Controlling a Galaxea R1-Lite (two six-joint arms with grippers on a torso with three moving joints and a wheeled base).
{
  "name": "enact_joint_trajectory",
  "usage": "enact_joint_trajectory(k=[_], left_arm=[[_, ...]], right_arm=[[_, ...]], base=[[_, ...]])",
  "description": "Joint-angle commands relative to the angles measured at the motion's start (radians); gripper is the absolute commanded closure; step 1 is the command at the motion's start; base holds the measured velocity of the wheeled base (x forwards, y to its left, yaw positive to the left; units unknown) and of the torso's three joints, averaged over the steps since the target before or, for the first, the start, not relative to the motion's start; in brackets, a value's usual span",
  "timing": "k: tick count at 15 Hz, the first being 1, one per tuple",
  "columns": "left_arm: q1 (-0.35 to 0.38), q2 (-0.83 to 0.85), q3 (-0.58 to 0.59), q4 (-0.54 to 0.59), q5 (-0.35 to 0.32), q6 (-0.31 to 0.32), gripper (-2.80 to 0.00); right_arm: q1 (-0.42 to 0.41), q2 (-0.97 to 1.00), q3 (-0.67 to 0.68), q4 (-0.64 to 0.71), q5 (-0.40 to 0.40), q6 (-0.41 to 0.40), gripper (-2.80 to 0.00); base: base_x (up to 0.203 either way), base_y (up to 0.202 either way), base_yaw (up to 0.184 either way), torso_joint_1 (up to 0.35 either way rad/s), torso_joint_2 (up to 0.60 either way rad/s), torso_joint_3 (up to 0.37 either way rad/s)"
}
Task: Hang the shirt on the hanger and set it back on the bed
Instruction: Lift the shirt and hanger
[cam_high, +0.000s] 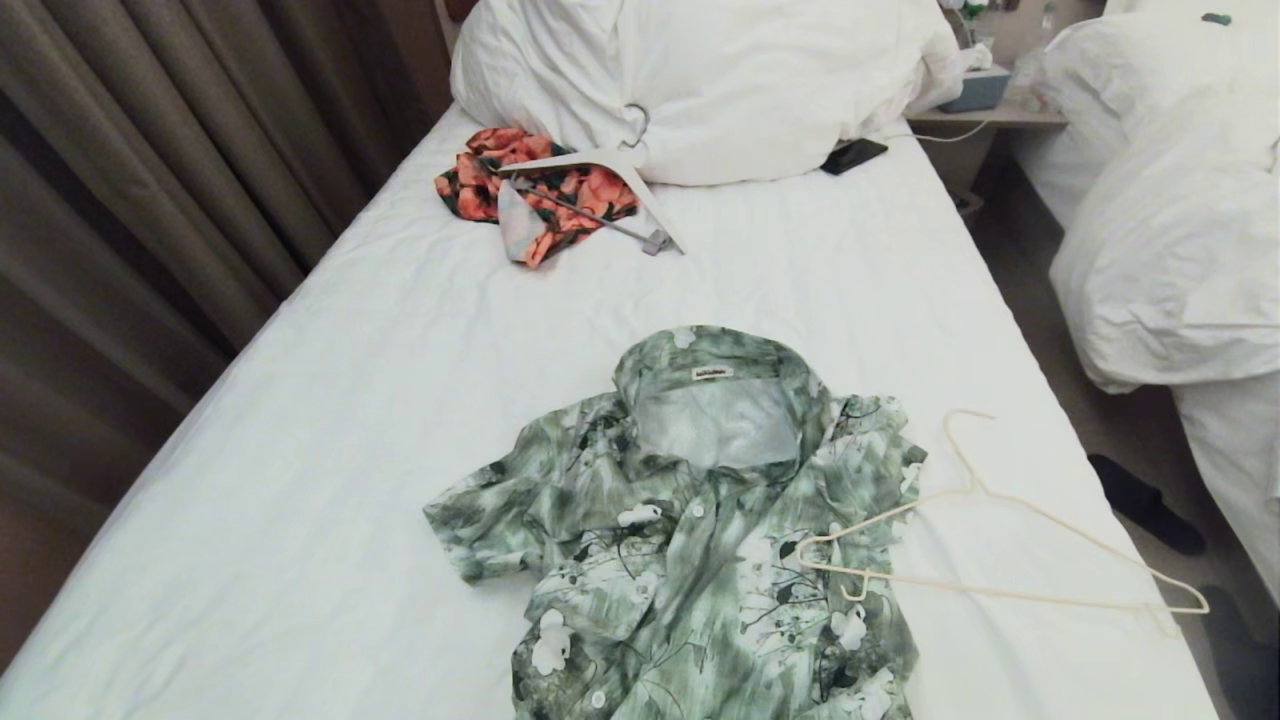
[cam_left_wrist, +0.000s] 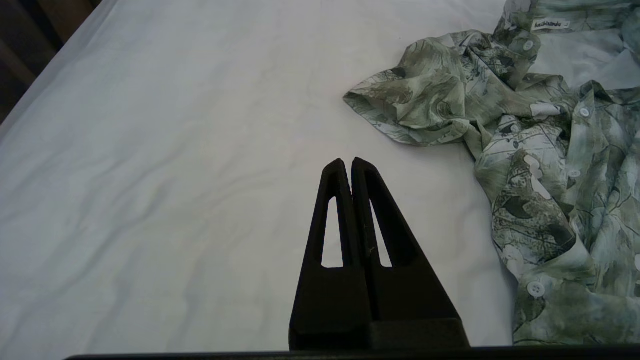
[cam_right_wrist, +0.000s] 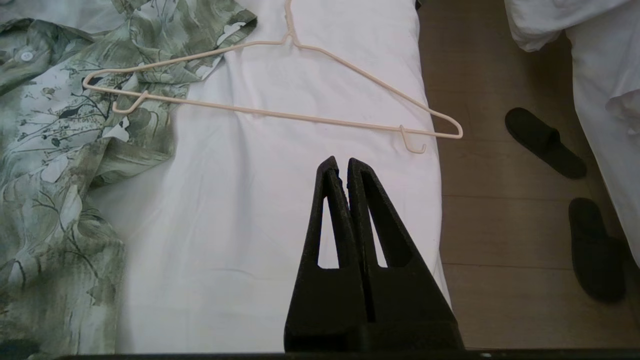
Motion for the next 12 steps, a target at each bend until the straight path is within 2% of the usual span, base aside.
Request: enact_joint_trajectory(k=[1, 8, 12], left_arm=[[0.000, 0.000, 0.000, 0.000, 0.001, -0.001, 0.00], [0.000, 0.001, 0.000, 0.000, 0.001, -0.001, 0.00], [0.000, 0.001, 0.000, 0.000, 0.001, -0.001, 0.00]], right_arm=[[0.000, 0.001, 0.000, 0.000, 0.000, 0.000, 0.00], [0.000, 0.001, -0.013, 0.010, -0.006, -0.008, 0.00], [0.000, 0.048, -0.128, 0.075, 0.000, -0.012, 0.00]], base=[[0.000, 0.000, 0.000, 0.000, 0.00, 0.000], [0.000, 0.000, 0.000, 0.000, 0.00, 0.000], [0.000, 0.000, 0.000, 0.000, 0.00, 0.000]])
